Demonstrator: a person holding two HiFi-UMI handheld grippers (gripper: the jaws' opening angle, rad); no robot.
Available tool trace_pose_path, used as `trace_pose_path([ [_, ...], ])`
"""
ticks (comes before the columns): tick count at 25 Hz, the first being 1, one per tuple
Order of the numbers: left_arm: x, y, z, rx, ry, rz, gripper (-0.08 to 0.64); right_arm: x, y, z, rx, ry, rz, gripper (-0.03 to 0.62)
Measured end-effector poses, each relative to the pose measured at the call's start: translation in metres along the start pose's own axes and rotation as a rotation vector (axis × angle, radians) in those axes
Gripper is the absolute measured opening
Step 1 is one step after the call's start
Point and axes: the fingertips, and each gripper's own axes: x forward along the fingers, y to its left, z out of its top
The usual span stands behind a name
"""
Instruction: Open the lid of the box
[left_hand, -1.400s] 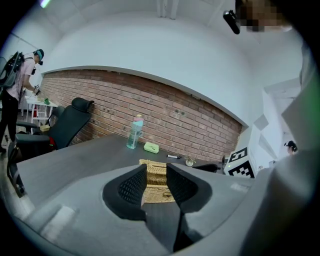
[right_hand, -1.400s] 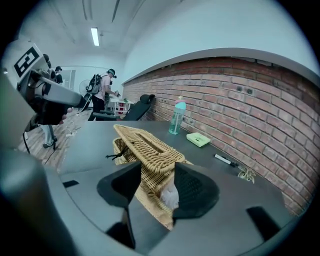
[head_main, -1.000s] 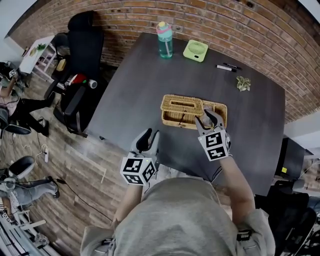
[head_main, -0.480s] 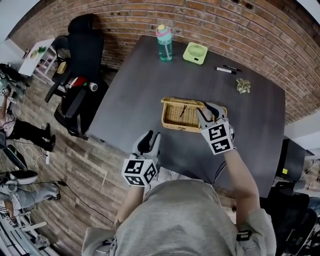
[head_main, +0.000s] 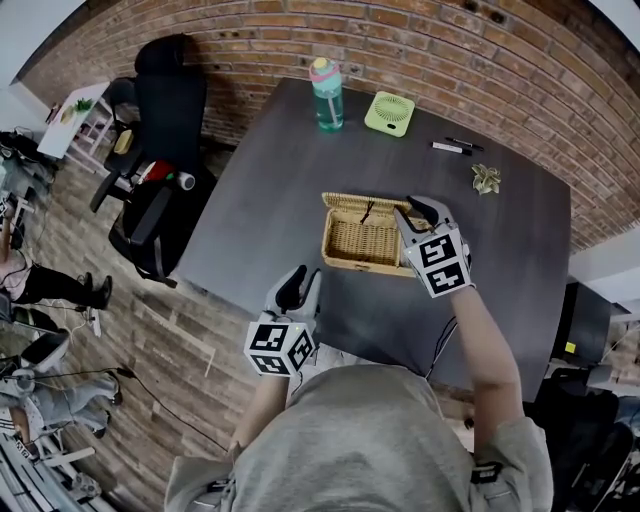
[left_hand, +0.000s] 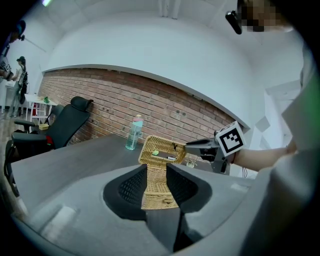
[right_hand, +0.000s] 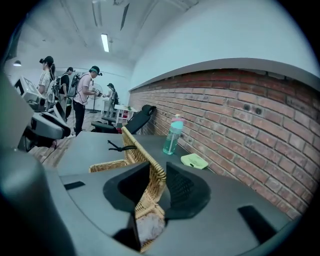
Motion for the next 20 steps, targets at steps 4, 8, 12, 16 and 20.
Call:
trace_pose_path([
  [4, 0.004, 0.002, 0.001, -0.003, 0.002, -0.001, 0.118, 0.01, -0.01, 0.002, 0.01, 0.001, 0.004, 0.101],
  [8, 0.01, 0.0, 0.0, -0.001, 0.008, -0.005, 0.118, 0.017, -0.019, 0.004, 0.02, 0.004, 0.014, 0.1],
  [12, 0.014, 0.001, 0.001, 0.0, 0.011, -0.01, 0.118, 0.024, -0.027, 0.006, 0.041, 0.007, 0.017, 0.1],
  [16, 0.017, 0.003, 0.0, -0.002, 0.02, -0.011, 0.118, 0.033, -0.033, 0.007, 0.065, 0.014, 0.026, 0.1],
  [20, 0.023, 0.005, 0.001, -0.004, 0.024, -0.013, 0.118, 0.043, -0.041, 0.006, 0.087, 0.022, 0.035, 0.1],
])
